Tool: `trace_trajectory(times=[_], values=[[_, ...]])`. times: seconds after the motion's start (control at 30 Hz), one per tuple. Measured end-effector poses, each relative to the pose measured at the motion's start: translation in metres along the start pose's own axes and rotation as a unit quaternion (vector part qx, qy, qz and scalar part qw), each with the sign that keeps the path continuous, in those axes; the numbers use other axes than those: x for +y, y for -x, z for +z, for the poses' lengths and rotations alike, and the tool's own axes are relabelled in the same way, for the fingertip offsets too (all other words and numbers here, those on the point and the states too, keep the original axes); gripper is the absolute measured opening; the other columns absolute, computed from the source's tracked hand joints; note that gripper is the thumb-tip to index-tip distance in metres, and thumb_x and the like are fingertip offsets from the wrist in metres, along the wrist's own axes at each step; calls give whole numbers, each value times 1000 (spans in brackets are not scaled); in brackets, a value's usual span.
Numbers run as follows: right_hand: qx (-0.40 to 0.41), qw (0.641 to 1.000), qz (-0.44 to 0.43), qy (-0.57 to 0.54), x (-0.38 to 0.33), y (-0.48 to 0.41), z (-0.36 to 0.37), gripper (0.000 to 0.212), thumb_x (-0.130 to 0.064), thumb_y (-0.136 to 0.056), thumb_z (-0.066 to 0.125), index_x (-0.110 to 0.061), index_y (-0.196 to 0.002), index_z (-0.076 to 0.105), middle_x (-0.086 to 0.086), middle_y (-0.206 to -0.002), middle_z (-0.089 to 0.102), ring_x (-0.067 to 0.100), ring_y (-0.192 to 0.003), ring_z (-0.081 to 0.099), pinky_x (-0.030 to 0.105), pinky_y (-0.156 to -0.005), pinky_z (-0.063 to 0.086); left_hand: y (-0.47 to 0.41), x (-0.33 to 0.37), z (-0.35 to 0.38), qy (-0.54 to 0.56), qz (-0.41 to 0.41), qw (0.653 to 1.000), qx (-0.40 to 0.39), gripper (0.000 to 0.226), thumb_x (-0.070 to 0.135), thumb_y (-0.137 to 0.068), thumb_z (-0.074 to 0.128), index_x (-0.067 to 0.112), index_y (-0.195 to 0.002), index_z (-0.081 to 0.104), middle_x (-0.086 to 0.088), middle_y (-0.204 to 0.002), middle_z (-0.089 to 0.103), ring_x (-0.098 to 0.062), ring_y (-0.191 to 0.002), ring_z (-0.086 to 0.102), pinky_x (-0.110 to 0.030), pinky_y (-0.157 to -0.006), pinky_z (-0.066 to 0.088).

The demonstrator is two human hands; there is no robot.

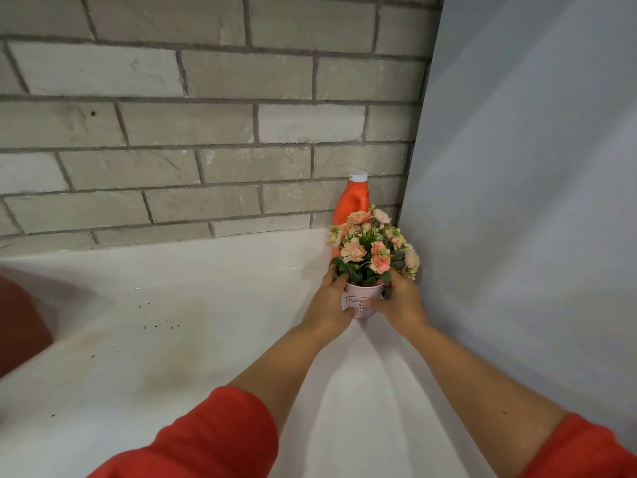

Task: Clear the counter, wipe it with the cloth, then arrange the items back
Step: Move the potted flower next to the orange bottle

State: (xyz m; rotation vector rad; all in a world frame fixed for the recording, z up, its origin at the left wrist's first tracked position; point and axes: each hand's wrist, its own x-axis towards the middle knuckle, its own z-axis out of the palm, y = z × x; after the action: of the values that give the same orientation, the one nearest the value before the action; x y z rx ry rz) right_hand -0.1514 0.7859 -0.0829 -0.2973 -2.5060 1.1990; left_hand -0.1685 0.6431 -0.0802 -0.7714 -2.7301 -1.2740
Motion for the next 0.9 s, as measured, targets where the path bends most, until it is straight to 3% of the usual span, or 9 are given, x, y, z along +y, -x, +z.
trace_trajectory(times=[0.1,0.2,0.37,0.47,0.67,0.77,0.9], values=[[-1,1000,-9,15,1,2,1,55,-1,-72,75,-6,-123,55,12,-125,56,30,-109,56,32,-86,48,-1,-3,1,3,2,1000,2,74,9,-82,65,17,-146,29,2,-157,13,-19,-140,29,-28,-111,31],[6,999,-18,33,0,9,2,59,-6,-75,73,-11,-129,48,11,-133,46,30,-115,53,41,-95,49,1,-2,-2,15,-4,1000,-4,80,13,-82,67,18,-148,23,1,-157,13,-19,-142,25,-29,-113,29],[51,997,1,54,-9,26,-1,55,-4,-78,69,-9,-125,42,13,-138,34,36,-110,55,40,-89,50,13,0,-7,56,-27,998,12,97,19,-79,72,22,-150,7,1,-158,7,-15,-144,15,-26,-112,22],[69,993,58,72,-16,41,0,57,-1,-79,66,-5,-127,37,15,-138,33,39,-110,54,40,-83,47,20,0,-14,50,-55,996,40,91,16,-81,70,25,-149,11,-3,-155,10,-20,-140,26,-22,-104,28],[69,990,97,75,-26,69,19,51,-3,-79,65,-6,-123,39,14,-131,39,36,-109,55,35,-70,45,34,3,-32,34,-81,995,42,81,12,-84,65,21,-148,15,-6,-147,22,-25,-129,41,-29,-102,38],[24,993,70,87,-36,75,26,42,-8,-83,62,-9,-120,45,11,-127,45,32,-109,54,33,-73,46,44,0,-43,32,-94,994,41,80,11,-84,65,22,-148,17,-8,-144,28,-25,-126,45,-31,-101,41],[-37,995,56,74,-56,79,39,27,-11,-85,59,-12,-111,51,9,-104,60,25,-93,57,28,-71,44,60,-9,-62,30,-113,992,57,78,12,-85,64,24,-147,18,-6,-141,35,-23,-116,51,-25,-90,42]])
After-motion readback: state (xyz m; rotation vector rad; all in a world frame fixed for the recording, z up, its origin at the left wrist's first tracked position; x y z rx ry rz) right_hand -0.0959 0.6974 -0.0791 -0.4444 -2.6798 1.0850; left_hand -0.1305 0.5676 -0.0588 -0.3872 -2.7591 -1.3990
